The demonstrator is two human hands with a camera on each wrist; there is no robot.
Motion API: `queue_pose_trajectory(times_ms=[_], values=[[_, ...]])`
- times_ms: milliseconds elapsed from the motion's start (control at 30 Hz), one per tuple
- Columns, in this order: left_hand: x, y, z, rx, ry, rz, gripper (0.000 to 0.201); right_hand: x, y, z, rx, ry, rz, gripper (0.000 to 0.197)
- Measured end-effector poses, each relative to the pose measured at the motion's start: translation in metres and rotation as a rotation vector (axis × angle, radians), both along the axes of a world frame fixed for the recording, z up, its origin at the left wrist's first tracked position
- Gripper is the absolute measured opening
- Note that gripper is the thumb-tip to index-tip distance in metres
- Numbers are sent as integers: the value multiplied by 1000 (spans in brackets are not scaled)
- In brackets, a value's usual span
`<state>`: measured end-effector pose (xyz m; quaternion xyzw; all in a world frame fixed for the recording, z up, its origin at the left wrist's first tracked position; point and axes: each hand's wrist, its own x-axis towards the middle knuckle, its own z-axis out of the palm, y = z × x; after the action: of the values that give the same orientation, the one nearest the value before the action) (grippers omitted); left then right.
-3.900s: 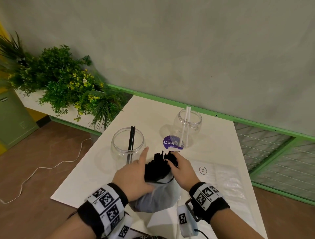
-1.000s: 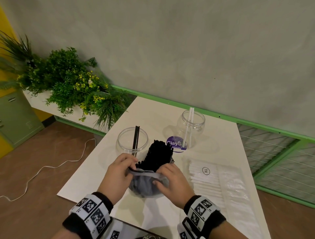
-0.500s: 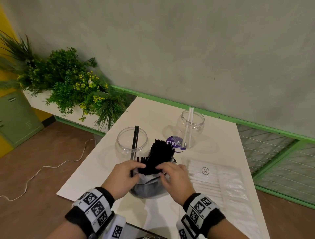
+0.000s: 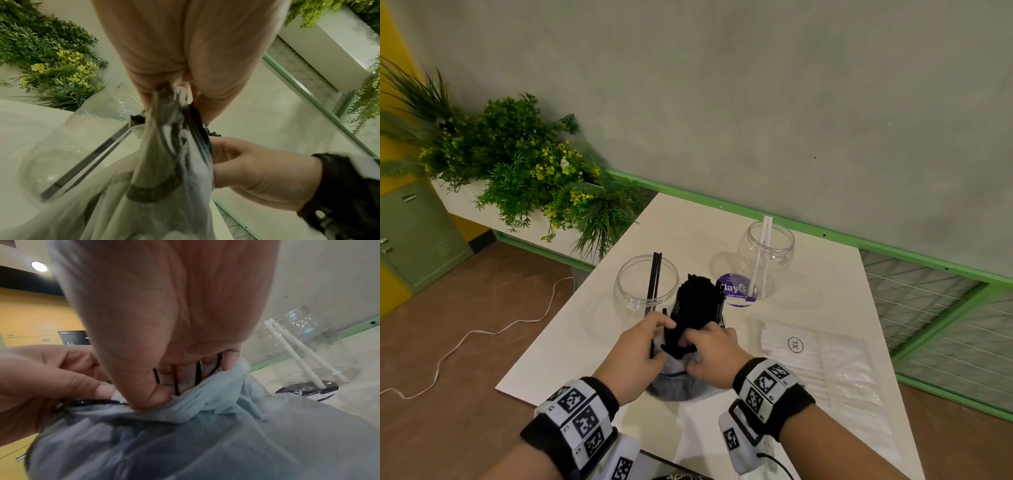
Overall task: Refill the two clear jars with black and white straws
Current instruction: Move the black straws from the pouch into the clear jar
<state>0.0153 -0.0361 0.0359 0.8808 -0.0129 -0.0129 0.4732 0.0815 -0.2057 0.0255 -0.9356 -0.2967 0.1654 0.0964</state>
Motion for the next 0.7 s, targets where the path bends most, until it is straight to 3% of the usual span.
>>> queue_pose_trajectory(times_ms=[133, 233, 333, 433, 533, 700], values=[[-4, 2, -1, -69, -19, 61, 51, 2, 0, -1, -13, 18, 25, 48], [-12, 10, -5, 40, -53, 183, 59, 2, -2, 0, -37, 2, 38, 46], [-14, 16, -1, 63, 236, 216, 70, 3, -3, -2, -38, 8, 13, 44], [-8, 11, 1, -74, 565, 117, 60, 3, -4, -5, -4, -18, 16, 40], [-2, 8, -2, -187, 578, 149, 52, 2, -13, -1, 171, -47, -21, 24], [5, 6, 3, -261, 555, 197, 48, 9, -41, 13, 685, -149, -239, 13]])
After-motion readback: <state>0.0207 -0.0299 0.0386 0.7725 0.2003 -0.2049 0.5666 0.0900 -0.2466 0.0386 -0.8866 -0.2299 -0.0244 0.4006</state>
